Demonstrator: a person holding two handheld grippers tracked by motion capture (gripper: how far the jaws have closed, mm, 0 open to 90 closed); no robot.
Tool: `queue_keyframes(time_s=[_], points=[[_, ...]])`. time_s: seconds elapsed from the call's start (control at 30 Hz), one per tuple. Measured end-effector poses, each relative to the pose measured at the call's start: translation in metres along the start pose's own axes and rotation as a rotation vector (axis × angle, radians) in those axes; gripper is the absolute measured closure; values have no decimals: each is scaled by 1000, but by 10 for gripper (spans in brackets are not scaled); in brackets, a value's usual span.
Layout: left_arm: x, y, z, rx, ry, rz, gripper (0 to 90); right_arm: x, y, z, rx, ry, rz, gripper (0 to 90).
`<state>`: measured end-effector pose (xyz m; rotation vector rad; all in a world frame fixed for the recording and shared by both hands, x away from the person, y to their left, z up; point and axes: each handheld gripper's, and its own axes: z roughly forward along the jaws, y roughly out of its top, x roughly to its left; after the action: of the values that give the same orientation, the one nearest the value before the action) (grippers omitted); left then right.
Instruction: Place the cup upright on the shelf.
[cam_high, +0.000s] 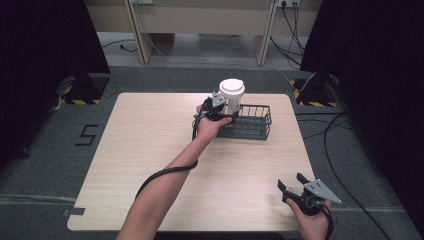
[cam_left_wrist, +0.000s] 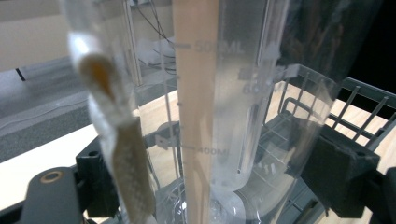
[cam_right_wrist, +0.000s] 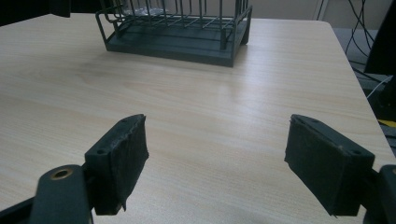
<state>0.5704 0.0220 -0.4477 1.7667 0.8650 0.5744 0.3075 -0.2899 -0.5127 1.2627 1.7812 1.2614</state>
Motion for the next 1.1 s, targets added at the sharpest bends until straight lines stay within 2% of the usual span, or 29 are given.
queue_keyframes(time_s=[0.27,0.6,0.87,1.1], points=[[0,-3,2,20,-2,-5,171,0,0,0,1,0,0,215],[-3,-2,1,32,2,25,164,0,0,0,3,1,-1,214],[-5,4,-6,0,14,34,145,0,0,0,3,-2,-12,212],[-5,4,-14,-8,13,52,145,0,0,1,3,-2,-11,212]])
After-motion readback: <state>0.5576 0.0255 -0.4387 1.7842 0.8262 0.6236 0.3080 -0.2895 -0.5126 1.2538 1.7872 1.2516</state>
